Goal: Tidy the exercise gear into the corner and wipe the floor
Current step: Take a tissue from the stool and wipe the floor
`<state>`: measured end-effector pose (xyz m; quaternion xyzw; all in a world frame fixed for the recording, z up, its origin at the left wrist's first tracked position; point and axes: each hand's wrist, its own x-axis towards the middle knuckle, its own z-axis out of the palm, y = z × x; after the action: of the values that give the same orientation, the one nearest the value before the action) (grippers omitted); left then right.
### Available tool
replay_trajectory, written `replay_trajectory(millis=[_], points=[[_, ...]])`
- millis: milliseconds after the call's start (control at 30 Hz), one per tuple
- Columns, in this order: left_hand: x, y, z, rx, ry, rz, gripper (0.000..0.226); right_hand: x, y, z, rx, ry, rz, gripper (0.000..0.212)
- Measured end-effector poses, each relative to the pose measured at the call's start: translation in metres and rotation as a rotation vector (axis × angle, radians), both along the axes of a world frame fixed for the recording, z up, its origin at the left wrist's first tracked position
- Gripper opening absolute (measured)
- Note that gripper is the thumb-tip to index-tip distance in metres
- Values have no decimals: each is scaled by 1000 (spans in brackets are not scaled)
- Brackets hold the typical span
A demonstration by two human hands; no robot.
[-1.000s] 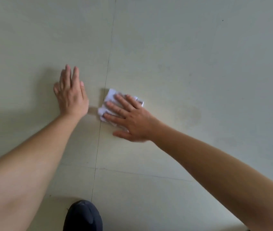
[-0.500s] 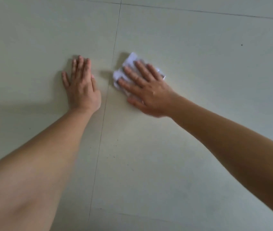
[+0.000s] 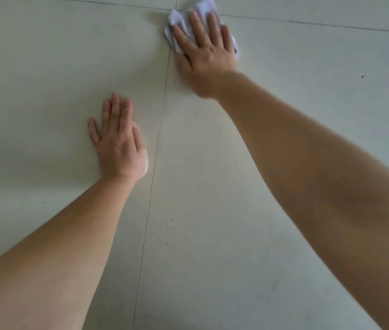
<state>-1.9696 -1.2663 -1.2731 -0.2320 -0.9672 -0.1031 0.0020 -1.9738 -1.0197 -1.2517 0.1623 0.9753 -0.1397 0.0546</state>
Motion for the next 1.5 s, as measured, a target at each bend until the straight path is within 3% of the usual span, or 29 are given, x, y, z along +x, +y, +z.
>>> replay_trajectory(millis=[100,267,400,500,600,667,800,867,1033,1167,1233,1300,1400,1500], points=[[1,1,2,3,-12,-7,54,74,-31,-11,24,132,-63,55],[1,1,-1,34,4,-4,52,201,-64,-7,12,157,347,52],[0,0,0,25,1,-14,53,157,1,-20,182,135,527,49],[-2,0,0,9,-12,5,53,89,62,-14,287,57,306,56],[-1,0,-1,8,-11,2,53,67,106,1,68,-72,-127,61],[0,1,0,6,-17,3,53,84,103,5,55,-74,-194,61],[-1,2,3,6,-19,10,52,166,33,-19,196,137,55,56],[0,3,5,5,-27,10,52,222,-14,-23,155,226,145,53],[5,11,12,-21,-40,-9,52,355,-137,-8,-66,160,464,52],[16,15,21,-103,-88,30,50,354,-116,-13,-48,156,701,49],[35,11,25,-98,-88,7,43,331,-79,-20,68,185,633,49],[60,6,26,-58,-78,-63,39,311,-36,-21,162,177,378,50],[99,4,24,-12,-88,-193,45,300,-3,-13,136,113,101,55],[124,11,22,-34,-105,-262,51,311,-32,-15,122,141,29,57]])
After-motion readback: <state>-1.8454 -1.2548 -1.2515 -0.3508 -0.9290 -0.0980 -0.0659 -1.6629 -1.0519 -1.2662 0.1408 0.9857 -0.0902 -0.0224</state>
